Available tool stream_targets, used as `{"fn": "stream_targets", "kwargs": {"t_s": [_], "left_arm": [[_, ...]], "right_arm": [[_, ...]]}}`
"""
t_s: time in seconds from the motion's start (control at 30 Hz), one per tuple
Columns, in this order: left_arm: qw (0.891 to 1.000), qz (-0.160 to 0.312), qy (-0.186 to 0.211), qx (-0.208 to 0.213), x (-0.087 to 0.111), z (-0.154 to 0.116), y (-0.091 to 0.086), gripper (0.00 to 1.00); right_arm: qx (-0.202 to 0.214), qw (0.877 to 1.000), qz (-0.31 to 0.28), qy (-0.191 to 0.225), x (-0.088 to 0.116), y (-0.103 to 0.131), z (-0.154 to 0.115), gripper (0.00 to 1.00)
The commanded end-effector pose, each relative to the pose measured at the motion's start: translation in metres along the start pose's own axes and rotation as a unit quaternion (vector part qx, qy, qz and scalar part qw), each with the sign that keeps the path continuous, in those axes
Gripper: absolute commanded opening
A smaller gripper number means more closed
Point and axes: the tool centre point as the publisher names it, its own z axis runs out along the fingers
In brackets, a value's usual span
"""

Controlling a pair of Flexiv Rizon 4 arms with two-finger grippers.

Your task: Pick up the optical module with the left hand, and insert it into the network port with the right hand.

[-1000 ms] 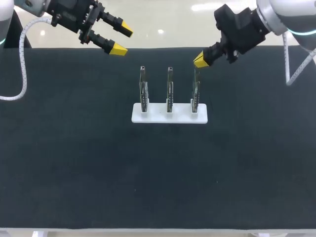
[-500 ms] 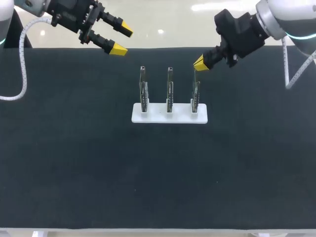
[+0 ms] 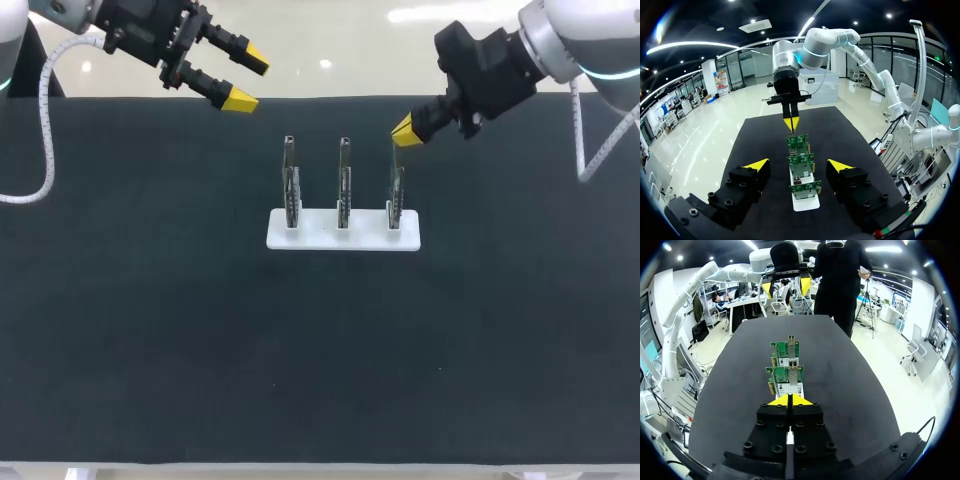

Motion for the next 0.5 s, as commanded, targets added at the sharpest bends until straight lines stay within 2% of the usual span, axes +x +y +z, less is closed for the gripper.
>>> {"fn": "stream_targets", "kwargs": {"t_s": [0.03,0.33,0.5], "left_arm": [[1.000,-0.001,0.002,0.001,0.000,0.000,0.000,1.00],[1.000,-0.001,0.002,0.001,0.000,0.000,0.000,1.00],[1.000,-0.001,0.002,0.001,0.000,0.000,0.000,1.00]], "right_arm": [[-0.001,1.000,-0.001,-0.003,0.006,0.000,0.006,0.00],[-0.001,1.000,0.000,0.001,0.003,0.002,0.001,0.00],[-0.007,1.000,0.008,0.021,-0.010,0.003,-0.013,0.00]]}}
